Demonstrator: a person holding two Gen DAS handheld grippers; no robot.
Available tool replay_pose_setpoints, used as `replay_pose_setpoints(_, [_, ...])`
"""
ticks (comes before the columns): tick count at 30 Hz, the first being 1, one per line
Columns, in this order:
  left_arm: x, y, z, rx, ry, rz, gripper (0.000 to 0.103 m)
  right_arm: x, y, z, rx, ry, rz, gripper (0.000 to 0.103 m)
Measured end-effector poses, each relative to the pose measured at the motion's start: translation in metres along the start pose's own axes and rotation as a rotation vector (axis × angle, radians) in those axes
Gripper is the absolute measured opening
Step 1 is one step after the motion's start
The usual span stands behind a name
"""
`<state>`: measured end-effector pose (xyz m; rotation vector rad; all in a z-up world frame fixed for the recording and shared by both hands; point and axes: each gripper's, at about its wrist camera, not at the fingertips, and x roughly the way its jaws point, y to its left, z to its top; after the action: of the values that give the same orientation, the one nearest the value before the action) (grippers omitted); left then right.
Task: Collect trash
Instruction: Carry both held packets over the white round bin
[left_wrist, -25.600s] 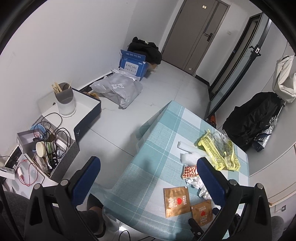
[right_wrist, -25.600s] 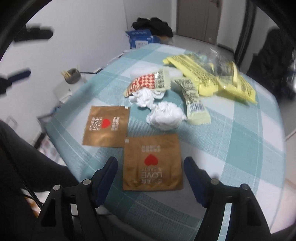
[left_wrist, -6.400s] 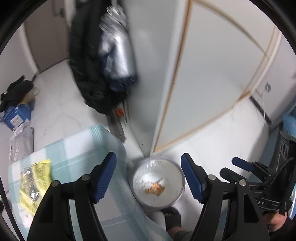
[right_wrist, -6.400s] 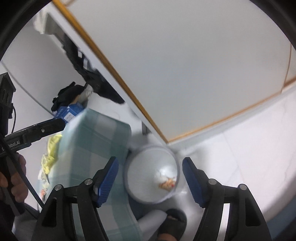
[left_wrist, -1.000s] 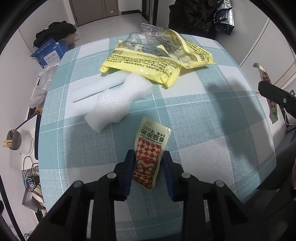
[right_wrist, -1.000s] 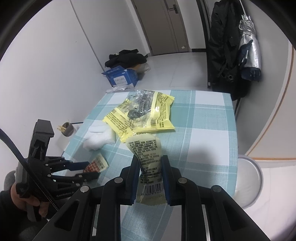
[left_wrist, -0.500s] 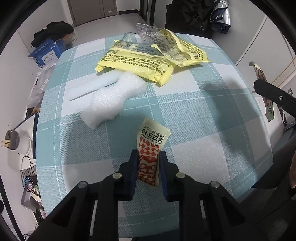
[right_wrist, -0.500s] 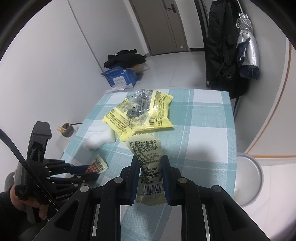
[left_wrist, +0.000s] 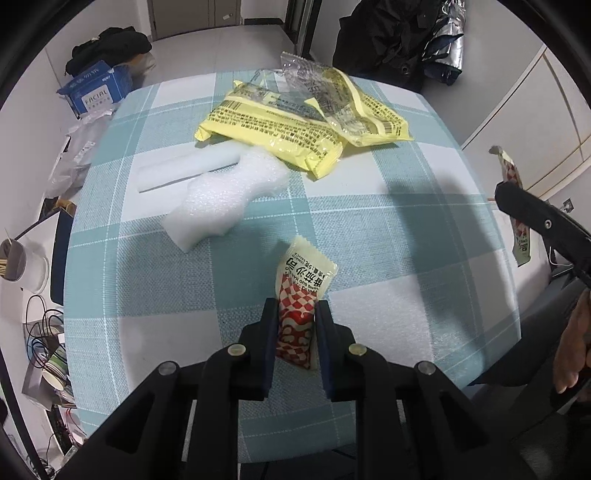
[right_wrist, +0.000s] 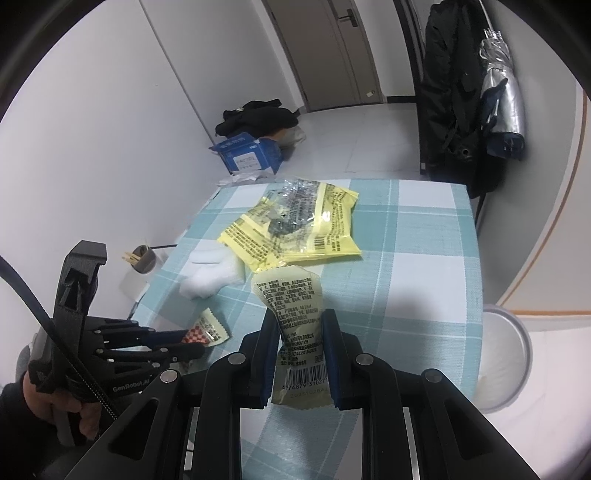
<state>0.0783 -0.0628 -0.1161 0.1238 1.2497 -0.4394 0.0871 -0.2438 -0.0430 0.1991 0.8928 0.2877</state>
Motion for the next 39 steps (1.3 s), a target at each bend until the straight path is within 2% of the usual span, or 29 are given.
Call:
replay_pose_setpoints(6, [-0.010, -0.002, 0.004, -0.012, -0.037, -0.041, 0.015, -0.008, 0.004, 0.005, 0.002, -0.019, 0.014, 0.022])
replay_pose_setpoints(12, [-0.030, -0.013, 0.006, 0.002, -0.111, -0.084, 0.015, -0.025, 0.009, 0.012, -0.002, -0.052, 0.028, 0.022])
replay_pose_setpoints(16, [-0.043, -0.023, 0.014, 0.030, -0.148, -0.143, 0.015, -0.040, 0.009, 0.021, 0.009, -0.086, 0.036, 0.022])
replay_pose_setpoints(23, [-0.057, -0.044, 0.037, 0.054, -0.188, -0.175, 0.015, -0.071, -0.002, 0.038, 0.012, -0.147, 0.027, 0.022])
replay_pose_setpoints(31, [-0.074, -0.086, 0.073, 0.077, -0.229, -0.258, 0.015, -0.112, -0.031, 0.058, 0.005, -0.212, -0.044, 0.022])
replay_pose_setpoints(39, [-0.074, -0.142, 0.104, 0.148, -0.247, -0.318, 0.015, -0.165, -0.094, 0.067, 0.112, -0.308, -0.115, 0.022])
